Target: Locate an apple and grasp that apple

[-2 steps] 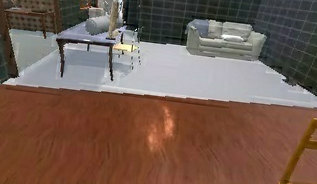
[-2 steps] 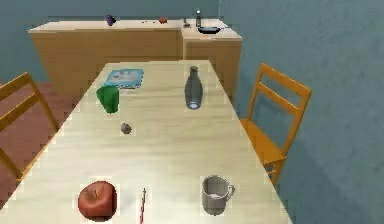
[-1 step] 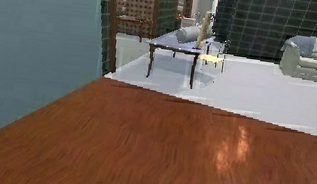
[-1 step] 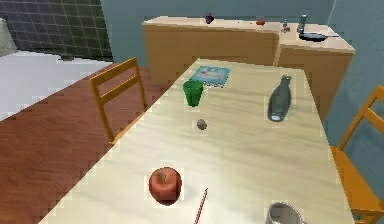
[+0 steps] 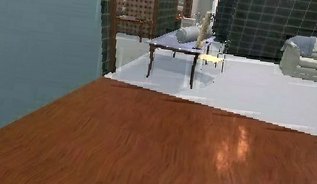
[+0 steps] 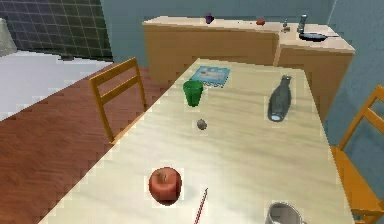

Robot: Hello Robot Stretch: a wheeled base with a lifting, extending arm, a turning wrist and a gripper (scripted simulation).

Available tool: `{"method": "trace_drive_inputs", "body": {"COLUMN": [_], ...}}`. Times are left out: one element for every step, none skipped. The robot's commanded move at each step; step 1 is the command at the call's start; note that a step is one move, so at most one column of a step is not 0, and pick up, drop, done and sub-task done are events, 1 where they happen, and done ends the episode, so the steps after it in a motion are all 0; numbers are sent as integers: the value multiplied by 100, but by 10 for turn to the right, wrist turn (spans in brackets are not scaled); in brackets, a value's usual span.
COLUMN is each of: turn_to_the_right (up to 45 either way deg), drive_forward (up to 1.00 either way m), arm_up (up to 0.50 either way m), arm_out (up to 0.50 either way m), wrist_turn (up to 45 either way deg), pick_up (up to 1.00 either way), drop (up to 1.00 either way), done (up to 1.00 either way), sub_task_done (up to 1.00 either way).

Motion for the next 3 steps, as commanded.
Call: {"method": "trace_drive_inputs", "body": {"turn_to_the_right": [0, 0, 0], "drive_forward": [0, 0, 0], "arm_up": [38, 0, 0], "arm_out": [0, 12, 0], "wrist_turn": [0, 0, 450], "pick_up": [0, 0, 0], "drop": [0, 0, 0], "done": [0, 0, 0], "sub_task_done": [0, 0, 0]}}
